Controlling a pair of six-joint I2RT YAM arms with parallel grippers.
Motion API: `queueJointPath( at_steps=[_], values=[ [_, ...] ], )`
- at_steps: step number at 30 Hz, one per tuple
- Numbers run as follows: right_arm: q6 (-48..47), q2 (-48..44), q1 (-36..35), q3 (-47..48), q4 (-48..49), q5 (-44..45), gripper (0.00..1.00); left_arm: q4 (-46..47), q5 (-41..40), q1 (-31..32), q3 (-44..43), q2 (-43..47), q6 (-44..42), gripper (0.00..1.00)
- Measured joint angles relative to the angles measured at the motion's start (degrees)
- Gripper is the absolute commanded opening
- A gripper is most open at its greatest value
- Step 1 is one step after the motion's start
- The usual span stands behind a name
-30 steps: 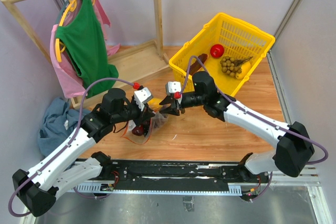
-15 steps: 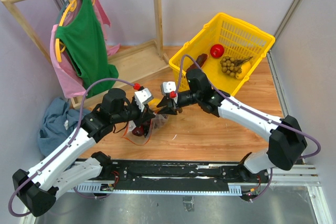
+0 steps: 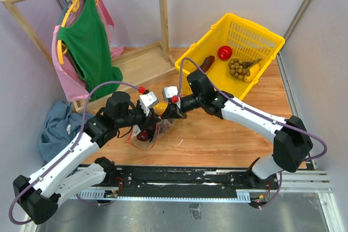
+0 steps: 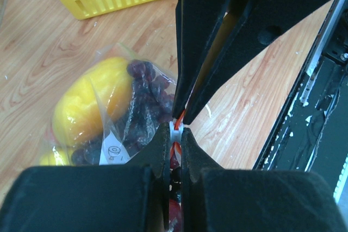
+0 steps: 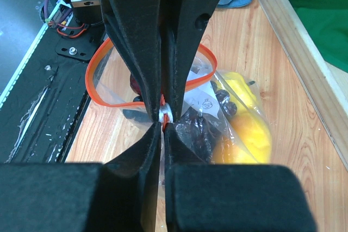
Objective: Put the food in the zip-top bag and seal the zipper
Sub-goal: Zip the zipper food storage bag at the center of the board.
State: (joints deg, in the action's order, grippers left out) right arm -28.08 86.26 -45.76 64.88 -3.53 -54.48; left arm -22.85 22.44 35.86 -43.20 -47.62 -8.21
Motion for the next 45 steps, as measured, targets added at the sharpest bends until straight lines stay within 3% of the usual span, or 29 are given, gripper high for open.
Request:
queueJointPath(
  at_steps=[5,16,26,34,38,45],
  values=[
    [-0.28,-0.09,0.0,-0.04,0.22,0.81,0.01,-0.35,0.11,0.0,0.0,0.0,-0.28,0.0],
    [7.48,-4.13,-1.14,-7.63,13.22,8.92,0.01,-0.35,-1.29,-0.04,-0.02,0.5,0.79,0.01],
    [9.84,-4.9,-1.22,-8.44,19.87,17.79,0.01,-2.8,-1.62,0.28,-0.04,0.85,1.84,0.0],
    [7.19,-7.08,-0.68,-7.17,9.73,12.39,0.46,-2.97,-1.88,0.28,-0.04,1.09,1.81,0.0],
    [5.33,-7.91,-1.33,-7.08,6.54,9.27,0.53,-2.95,-1.84,0.28,-0.04,1.46,1.79,0.0],
    [4.11,-2.21,-3.13,-4.74,4.74,7.08,0.49,-2.93,-1.55,0.28,-0.04,1.51,1.79,0.0]
  ],
)
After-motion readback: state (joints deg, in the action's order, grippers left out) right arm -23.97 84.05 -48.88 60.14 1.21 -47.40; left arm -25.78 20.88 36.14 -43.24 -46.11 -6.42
